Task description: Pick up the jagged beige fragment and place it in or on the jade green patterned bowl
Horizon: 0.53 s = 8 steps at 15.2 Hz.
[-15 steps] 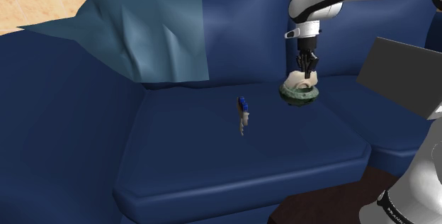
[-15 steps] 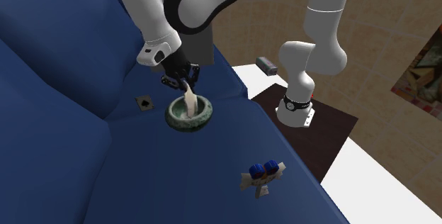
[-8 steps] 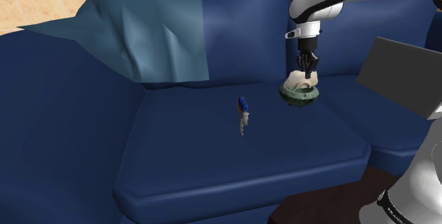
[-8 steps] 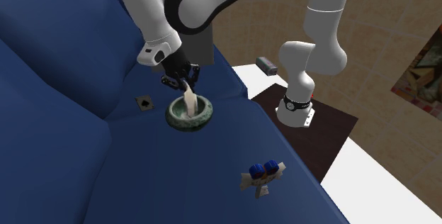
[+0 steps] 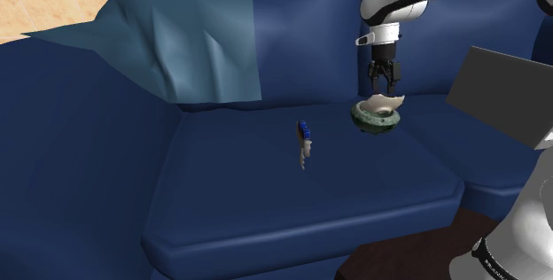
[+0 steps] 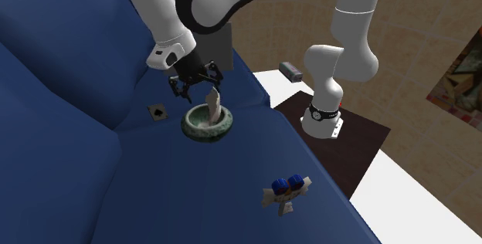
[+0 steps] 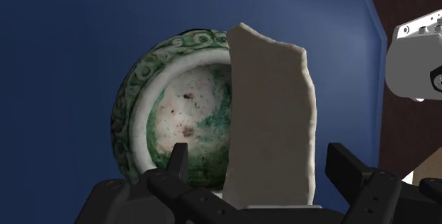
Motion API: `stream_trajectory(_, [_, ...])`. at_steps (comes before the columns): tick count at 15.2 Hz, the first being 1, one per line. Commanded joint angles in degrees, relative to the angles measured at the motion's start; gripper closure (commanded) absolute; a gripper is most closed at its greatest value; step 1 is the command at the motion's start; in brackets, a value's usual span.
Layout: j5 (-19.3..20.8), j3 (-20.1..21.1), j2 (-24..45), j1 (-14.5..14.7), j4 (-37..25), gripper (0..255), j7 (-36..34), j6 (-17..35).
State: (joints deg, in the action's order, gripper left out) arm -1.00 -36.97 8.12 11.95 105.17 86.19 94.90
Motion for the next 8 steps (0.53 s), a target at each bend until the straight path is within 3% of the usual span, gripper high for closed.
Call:
stream_trajectory(1, [-0.3, -0.1, 0.7, -0.3, -4.3, 0, 0.3, -3.7])
stream_trajectory(8, [-0.6, -0.1, 1.2, -0.4, -6.2, 0, 0.5, -5.3])
